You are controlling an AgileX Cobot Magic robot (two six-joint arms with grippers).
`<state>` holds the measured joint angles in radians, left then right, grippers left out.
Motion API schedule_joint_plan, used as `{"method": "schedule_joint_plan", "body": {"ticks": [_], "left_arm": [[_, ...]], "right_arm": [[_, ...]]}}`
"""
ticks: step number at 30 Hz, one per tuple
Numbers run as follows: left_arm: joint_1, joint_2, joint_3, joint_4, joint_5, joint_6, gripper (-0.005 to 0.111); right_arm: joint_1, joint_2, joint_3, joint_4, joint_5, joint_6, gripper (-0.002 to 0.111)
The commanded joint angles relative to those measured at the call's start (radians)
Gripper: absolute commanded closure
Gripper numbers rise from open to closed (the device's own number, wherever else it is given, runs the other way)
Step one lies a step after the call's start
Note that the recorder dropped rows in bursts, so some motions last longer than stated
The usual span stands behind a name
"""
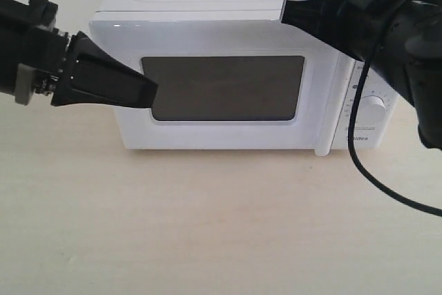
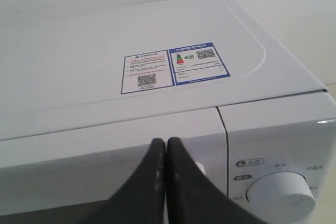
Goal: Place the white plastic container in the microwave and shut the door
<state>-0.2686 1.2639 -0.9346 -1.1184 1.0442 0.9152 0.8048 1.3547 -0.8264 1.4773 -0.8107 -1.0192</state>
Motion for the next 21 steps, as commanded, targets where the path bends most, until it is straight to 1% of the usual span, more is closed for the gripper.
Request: {"method": "schedule_joint_plan", "body": {"ticks": [1, 5, 11, 15, 18, 21], "left_arm": [[-0.003, -0.111, 0.028, -0.045, -0.004, -0.039, 0.102], [-0.003, -0.268, 0.078, -0.073, -0.010, -0.049, 0.102], [-0.003, -0.495, 0.171, -0.073, -0.065, -0.054, 0.102], [-0.003, -0.605, 0.246, -0.073, -0.072, -0.056, 0.102], [-0.003, -0.678, 0.313, -0.073, -0.070, -0.098, 0.102], [-0.003, -0.736, 0.378, -0.073, -0.090, -0.100, 0.102]], "right_arm": [[-0.005, -0.008, -0.005, 0.004, -0.015, -0.012, 0.108], [-0.005, -0.007, -0.005, 0.004, -0.013, -0.012, 0.108], [-0.005, -0.007, -0.005, 0.004, -0.011, -0.012, 0.108], [-0.005, -0.007, -0.005, 0.004, -0.005, -0.012, 0.108], [-0.005, -0.007, -0.005, 0.004, -0.005, -0.012, 0.108], [-0.005, -0.007, -0.005, 0.004, -0.007, -0.012, 0.108]]}}
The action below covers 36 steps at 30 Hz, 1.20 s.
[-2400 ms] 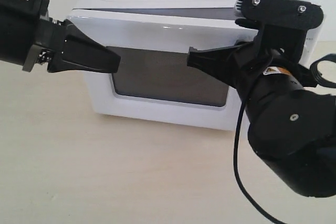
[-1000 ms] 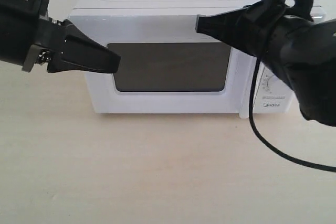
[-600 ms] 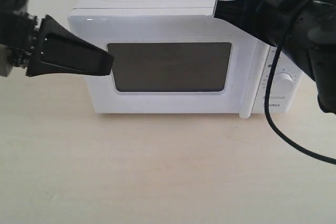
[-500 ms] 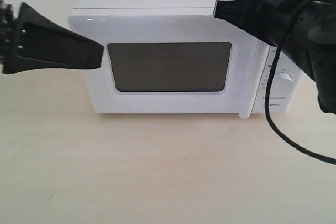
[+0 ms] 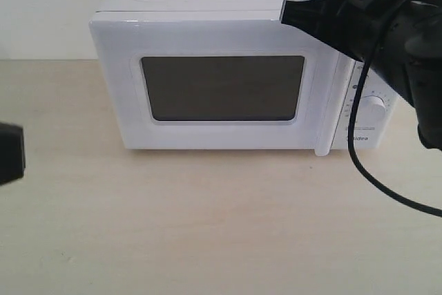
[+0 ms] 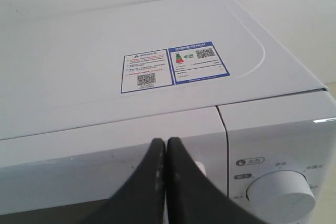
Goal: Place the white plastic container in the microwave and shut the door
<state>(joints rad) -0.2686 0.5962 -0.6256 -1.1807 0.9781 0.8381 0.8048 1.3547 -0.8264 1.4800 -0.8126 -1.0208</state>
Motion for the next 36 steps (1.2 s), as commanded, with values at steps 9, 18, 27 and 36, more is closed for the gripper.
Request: {"method": "schedule_joint_plan", "body": {"ticks": [9, 18, 27, 36], "left_arm": [[-0.003, -0.182, 0.147, -0.143, -0.088, -0.045, 0.102], [-0.003, -0.201, 0.147, -0.163, -0.106, -0.045, 0.102], [-0.003, -0.201, 0.126, -0.110, -0.155, 0.043, 0.102], [-0.003, -0.219, -0.011, -0.050, -0.322, 0.045, 0.102]], "right_arm": [[-0.005, -0.007, -0.005, 0.001, -0.005, -0.010, 0.108], [-0.005, -0.007, -0.005, 0.001, -0.005, -0.010, 0.108], [-0.005, -0.007, -0.005, 0.001, -0.005, -0.010, 0.108], [-0.005, -0.007, -0.005, 0.001, -0.005, -0.010, 0.108]]}}
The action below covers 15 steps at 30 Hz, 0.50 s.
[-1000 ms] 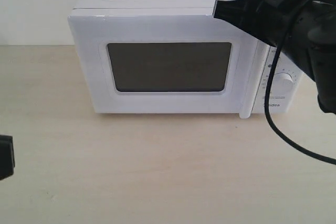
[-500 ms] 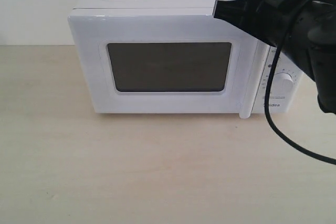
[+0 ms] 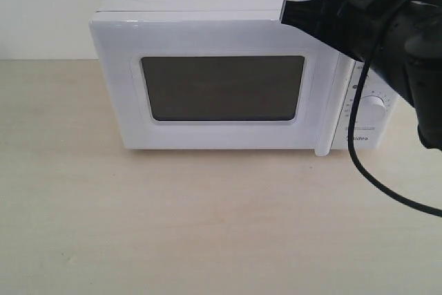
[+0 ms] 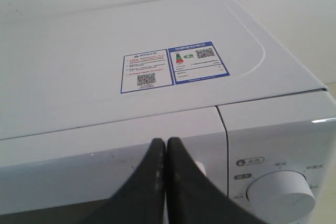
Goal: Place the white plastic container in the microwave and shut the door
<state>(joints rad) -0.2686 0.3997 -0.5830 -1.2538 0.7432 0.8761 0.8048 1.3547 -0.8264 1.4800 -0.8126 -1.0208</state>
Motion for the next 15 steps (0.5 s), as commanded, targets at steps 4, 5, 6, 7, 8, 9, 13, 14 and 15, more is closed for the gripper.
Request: {"method": "schedule_joint_plan", "body": {"ticks": [4, 5, 6, 7, 8, 9, 13, 14, 15], "left_arm": [[-0.003, -0.100, -0.081, 0.067, -0.193, 0.038, 0.102], [-0.003, -0.126, -0.081, 0.078, -0.228, 0.041, 0.102], [-0.003, -0.165, -0.081, 0.116, -0.251, 0.041, 0.102], [-0.003, -0.194, -0.081, 0.143, -0.270, 0.041, 0.102], [-0.003, -0.221, -0.081, 0.177, -0.279, 0.041, 0.102], [-0.003, -0.264, -0.081, 0.237, -0.284, 0.041, 0.102], [-0.003, -0.381, -0.081, 0.429, -0.288, 0.041, 0.102], [-0.003, -0.400, -0.079, 0.463, -0.288, 0.041, 0.102], [-0.003, -0.400, -0.079, 0.517, -0.286, 0.041, 0.102]], "right_arm": [[-0.005, -0.007, -0.005, 0.001, -0.005, -0.010, 0.108], [-0.005, -0.007, -0.005, 0.001, -0.005, -0.010, 0.108], [-0.005, -0.007, -0.005, 0.001, -0.005, -0.010, 0.108], [-0.005, -0.007, -0.005, 0.001, -0.005, -0.010, 0.108], [-0.005, -0.007, -0.005, 0.001, -0.005, -0.010, 0.108], [-0.005, -0.007, -0.005, 0.001, -0.005, -0.010, 0.108], [-0.005, -0.007, -0.005, 0.001, -0.005, -0.010, 0.108], [-0.005, -0.007, -0.005, 0.001, -0.005, -0.010, 0.108], [-0.005, -0.007, -0.005, 0.001, -0.005, -0.010, 0.108]]}}
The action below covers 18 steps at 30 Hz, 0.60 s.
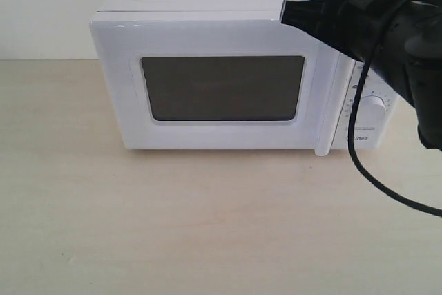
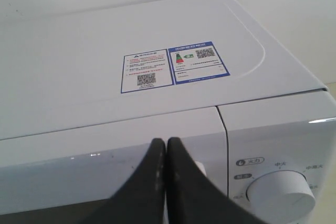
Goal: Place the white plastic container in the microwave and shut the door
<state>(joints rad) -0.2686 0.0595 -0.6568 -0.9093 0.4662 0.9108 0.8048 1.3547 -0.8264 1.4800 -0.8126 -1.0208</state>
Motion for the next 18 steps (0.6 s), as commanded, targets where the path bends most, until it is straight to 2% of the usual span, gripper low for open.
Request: {"method": "schedule_joint_plan", "body": {"ticks": [1, 11, 18], "left_arm": [[-0.003, -0.060, -0.005, 0.204, -0.007, 0.006, 0.102], [-0.003, -0.060, 0.039, 0.444, 0.012, 0.006, 0.102], [-0.003, -0.060, 0.116, 0.510, 0.012, 0.002, 0.102]], "right_arm": [[-0.005, -0.007, -0.005, 0.001, -0.005, -0.010, 0.108], [-0.005, -0.007, -0.005, -0.001, -0.006, -0.008, 0.108], [-0.005, -0.007, -0.005, -0.001, -0.006, -0.008, 0.108]]}}
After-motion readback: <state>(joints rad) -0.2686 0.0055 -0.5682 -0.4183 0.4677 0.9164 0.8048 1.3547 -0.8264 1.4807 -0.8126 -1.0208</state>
